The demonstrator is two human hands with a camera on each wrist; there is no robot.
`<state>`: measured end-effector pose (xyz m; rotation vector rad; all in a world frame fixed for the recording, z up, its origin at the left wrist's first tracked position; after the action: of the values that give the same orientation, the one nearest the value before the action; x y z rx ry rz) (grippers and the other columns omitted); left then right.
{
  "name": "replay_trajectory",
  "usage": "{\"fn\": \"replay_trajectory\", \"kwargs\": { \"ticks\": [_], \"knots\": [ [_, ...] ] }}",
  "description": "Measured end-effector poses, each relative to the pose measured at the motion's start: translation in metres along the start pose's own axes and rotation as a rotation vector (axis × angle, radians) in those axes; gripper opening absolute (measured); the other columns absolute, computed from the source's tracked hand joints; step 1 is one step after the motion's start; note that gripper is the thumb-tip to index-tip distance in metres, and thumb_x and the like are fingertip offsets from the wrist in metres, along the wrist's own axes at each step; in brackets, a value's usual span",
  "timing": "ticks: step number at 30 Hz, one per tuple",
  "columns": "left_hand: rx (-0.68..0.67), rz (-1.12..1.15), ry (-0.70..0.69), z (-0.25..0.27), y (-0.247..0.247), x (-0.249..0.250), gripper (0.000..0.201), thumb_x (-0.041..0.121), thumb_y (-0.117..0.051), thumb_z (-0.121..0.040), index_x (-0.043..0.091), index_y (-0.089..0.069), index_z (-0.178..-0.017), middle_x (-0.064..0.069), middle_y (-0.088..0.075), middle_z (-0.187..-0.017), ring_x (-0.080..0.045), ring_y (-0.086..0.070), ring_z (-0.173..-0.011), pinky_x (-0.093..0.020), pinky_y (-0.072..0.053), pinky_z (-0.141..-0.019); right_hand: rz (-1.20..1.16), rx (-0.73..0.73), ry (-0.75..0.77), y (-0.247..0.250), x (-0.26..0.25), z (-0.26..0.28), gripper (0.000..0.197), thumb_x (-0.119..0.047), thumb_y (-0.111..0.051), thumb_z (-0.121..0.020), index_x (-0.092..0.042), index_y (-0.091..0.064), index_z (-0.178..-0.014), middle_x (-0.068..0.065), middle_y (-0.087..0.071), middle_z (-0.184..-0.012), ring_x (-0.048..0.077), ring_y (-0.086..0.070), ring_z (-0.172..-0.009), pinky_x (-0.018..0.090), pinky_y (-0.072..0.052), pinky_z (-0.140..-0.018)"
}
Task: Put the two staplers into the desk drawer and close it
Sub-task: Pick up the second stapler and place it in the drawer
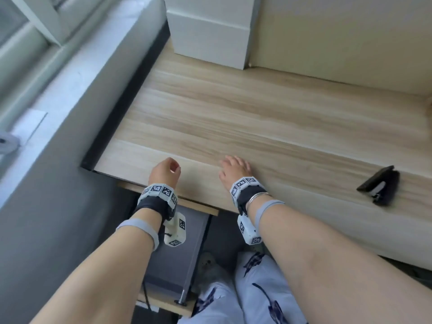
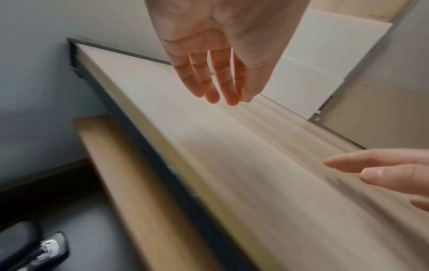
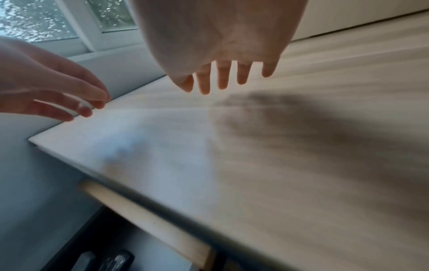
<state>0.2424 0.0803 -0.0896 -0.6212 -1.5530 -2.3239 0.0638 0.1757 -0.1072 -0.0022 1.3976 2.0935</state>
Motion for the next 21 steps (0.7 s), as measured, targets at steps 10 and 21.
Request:
{"fn": "replay_trajectory", "kwargs": {
  "ticks": [10, 21],
  "knots": [
    [-0.19, -0.035, -0.278, -0.005, -0.077, 0.153, 0.018, 0.01, -0.053, -0.087, 0.004, -0.065, -0.099, -0.014, -0.071, -0.102, -0.033, -0.065, -0.097, -0.033, -0.049, -0.079, 0.012, 0.049, -0.32, 0.09, 0.152, 0.038, 0.043, -0.011, -0.041, -0.091, -0.024, -0.055, -0.129, 0.001, -0.047, -0.143, 0.025, -0.037, -0.134, 0.04, -0.027, -0.11],
    [-0.368, -0.125, -0.481, 0.019, -0.168, 0.261, 0.022, 0.01, -0.05, -0.088, 0.008, -0.066, -0.102, -0.011, -0.072, -0.106, -0.029, -0.065, -0.098, -0.031, -0.049, -0.083, -0.02, 0.045, -0.638, 0.133, 0.331, 0.113, 0.056, 0.002, -0.051, -0.083, -0.022, -0.049, -0.133, 0.007, -0.038, -0.148, 0.031, -0.029, -0.137, 0.042, -0.029, -0.113]
  ]
}}
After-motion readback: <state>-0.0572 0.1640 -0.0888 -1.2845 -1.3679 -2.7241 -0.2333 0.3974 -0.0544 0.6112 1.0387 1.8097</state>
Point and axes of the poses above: each hand's wrist, its own z-axis away from the middle knuckle, its own y-axis out of the back of the hand, x = y × z, the point moved 5 cm from there along -z, towards the middle knuckle
